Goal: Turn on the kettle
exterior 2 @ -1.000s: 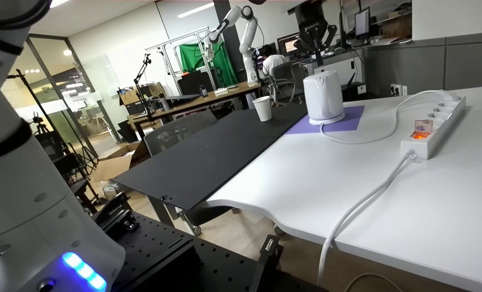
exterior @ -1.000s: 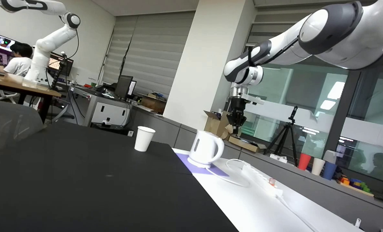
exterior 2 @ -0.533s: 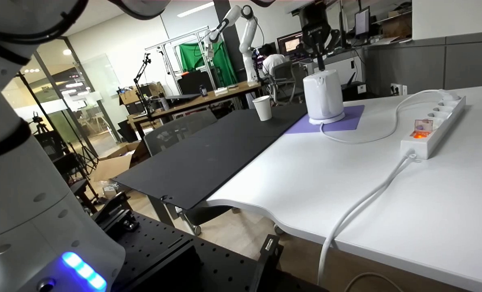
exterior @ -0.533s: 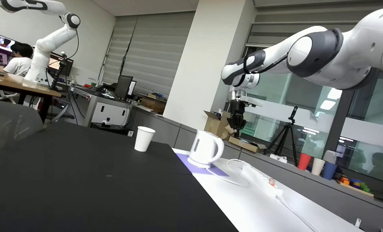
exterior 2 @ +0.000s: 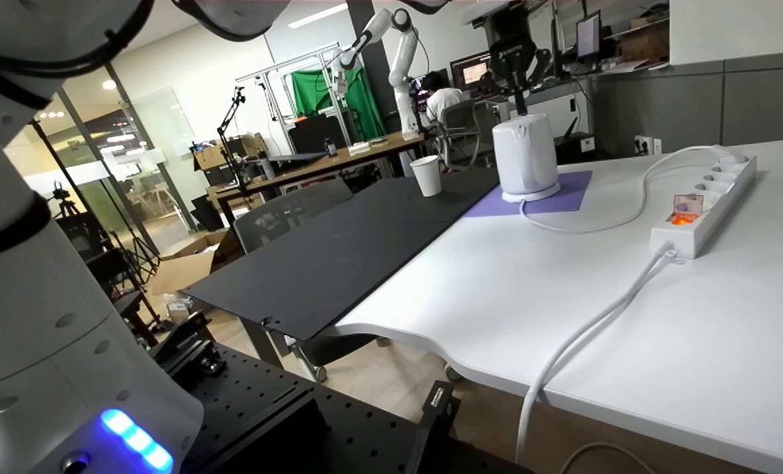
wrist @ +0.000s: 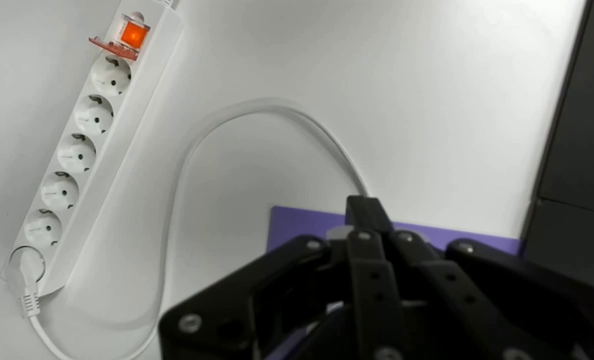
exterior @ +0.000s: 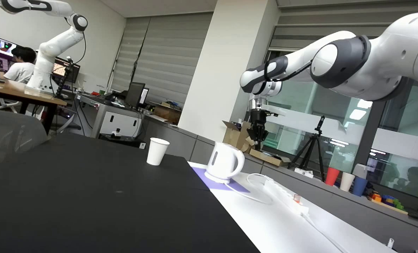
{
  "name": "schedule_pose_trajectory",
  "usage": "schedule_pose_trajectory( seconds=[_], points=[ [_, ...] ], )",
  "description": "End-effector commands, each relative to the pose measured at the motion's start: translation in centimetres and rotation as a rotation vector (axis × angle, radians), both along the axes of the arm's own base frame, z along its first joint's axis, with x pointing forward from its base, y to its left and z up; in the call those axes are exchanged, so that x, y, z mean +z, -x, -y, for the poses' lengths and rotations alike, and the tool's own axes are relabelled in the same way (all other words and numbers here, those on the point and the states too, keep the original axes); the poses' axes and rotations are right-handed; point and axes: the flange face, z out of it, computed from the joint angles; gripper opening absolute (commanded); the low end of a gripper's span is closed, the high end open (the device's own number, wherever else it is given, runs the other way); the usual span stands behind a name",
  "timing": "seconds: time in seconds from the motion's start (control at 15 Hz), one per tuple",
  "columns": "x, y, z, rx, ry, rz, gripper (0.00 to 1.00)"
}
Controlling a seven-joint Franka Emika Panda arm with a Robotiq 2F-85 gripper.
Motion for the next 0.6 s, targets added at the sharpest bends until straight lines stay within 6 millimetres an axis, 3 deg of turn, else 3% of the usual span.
schedule_pose_trajectory(
  seconds=[0.0,0.53],
  points=[
    [-0.3,0.0,0.0,0.003,-0.012,0.003,0.00],
    [-2.6,-1.0,-0.4,0.029,-0.011,0.038,0.00]
  ],
)
